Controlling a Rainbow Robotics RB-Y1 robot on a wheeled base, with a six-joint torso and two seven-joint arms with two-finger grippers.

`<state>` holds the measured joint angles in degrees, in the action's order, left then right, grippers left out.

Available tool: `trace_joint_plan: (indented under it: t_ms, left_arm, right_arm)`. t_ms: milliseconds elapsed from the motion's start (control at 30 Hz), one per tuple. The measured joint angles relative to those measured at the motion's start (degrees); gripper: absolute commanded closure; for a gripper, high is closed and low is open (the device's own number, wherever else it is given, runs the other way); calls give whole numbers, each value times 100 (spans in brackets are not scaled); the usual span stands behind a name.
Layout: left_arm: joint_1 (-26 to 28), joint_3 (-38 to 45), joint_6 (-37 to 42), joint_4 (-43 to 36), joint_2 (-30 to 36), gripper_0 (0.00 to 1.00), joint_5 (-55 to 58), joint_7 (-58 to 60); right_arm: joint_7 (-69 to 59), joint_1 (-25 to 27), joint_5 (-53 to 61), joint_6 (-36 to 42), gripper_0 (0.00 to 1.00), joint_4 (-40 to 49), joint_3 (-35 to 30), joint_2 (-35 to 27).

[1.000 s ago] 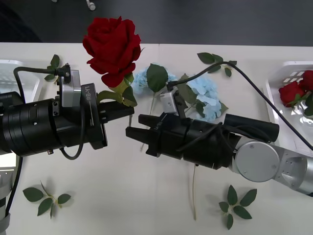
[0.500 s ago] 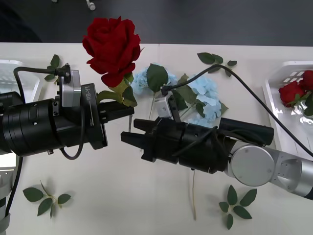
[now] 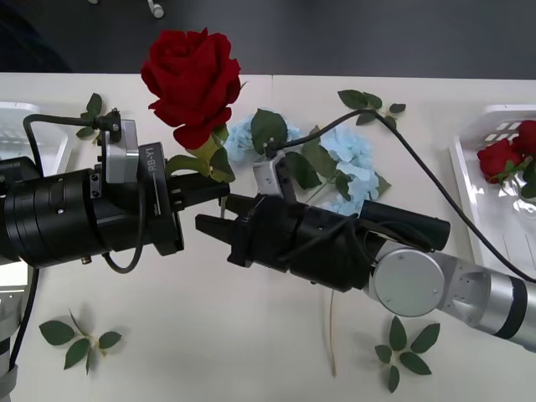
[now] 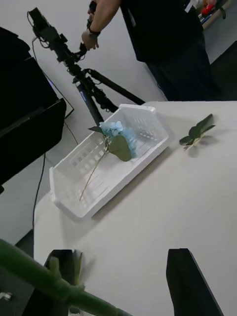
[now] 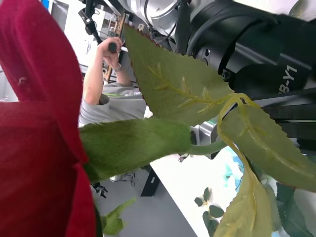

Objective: Put the red flowers into the right box and the blue flowers into the left box

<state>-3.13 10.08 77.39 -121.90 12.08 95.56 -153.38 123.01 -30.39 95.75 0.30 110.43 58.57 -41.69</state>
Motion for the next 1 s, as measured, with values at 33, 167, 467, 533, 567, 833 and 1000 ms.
trace_joint_plan:
  t_ms: [33, 167, 467, 533, 567, 833, 1000]
  left_arm:
    - [0, 0, 0, 0, 0, 100, 0, 0]
    - [0, 0, 0, 0, 0, 100, 0, 0]
    - [0, 0, 0, 0, 0, 100, 0, 0]
    - [0, 0, 0, 0, 0, 100, 0, 0]
    - [0, 0, 0, 0, 0, 100, 0, 0]
    - [0, 0, -1, 0, 0, 100, 0, 0]
    - [0, 0, -7, 1, 0, 100, -5, 0]
  right_arm:
    - [201, -33, -8, 0, 45, -32, 0, 0]
    - [977, -156, -8, 0, 45, -114, 0, 0]
    - [1188, -213, 64, -2, 46, -141, 0, 0]
    - [1222, -213, 64, -2, 46, -141, 0, 0]
    - [1222, -213, 64, -2, 53, -141, 0, 0]
    - [1222, -213, 70, -2, 100, -141, 10, 1]
    - [1222, -213, 72, -116, 100, -120, 155, 75]
